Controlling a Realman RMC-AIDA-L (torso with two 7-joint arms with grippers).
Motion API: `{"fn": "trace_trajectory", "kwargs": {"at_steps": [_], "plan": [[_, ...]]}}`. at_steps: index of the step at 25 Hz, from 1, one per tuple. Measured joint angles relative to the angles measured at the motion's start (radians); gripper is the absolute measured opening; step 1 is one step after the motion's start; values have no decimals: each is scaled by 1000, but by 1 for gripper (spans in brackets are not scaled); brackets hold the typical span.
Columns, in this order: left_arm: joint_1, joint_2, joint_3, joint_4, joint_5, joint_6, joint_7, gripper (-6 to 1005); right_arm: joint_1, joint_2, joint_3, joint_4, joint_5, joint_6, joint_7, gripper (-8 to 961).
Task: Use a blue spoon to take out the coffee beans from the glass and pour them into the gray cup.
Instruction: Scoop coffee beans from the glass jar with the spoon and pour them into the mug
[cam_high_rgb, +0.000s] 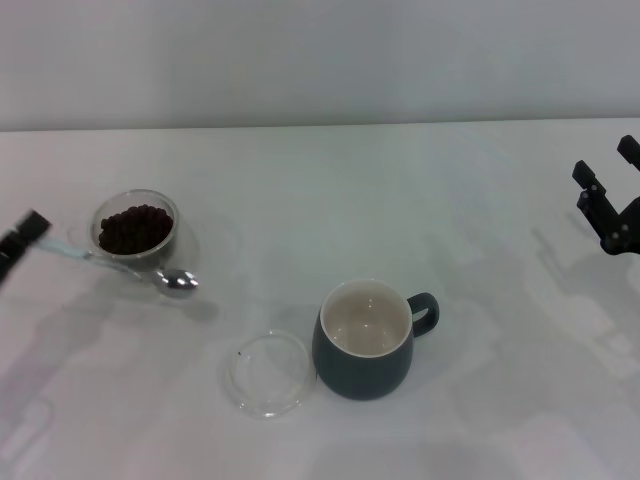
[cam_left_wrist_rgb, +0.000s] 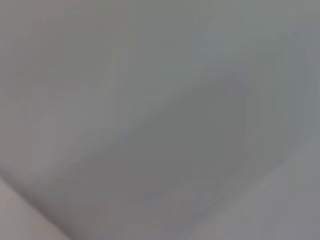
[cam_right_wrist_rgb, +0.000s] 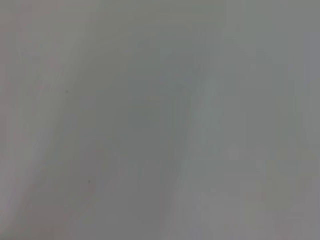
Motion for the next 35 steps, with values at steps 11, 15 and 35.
{"fn": "trace_trajectory", "kwargs": {"at_steps": [11,15,35], "plan": [[-33,157,-27,70,6,-29,-113,127,5,2,0,-26,-1,12,0,545],[-58,194,-27,69,7,-48,-148,127,5,4,-4,-27,-2,13,0,546],[-227,203,-28,61,210,-329,-186,128,15,8,-9,-86,-2,91,8,546]]}}
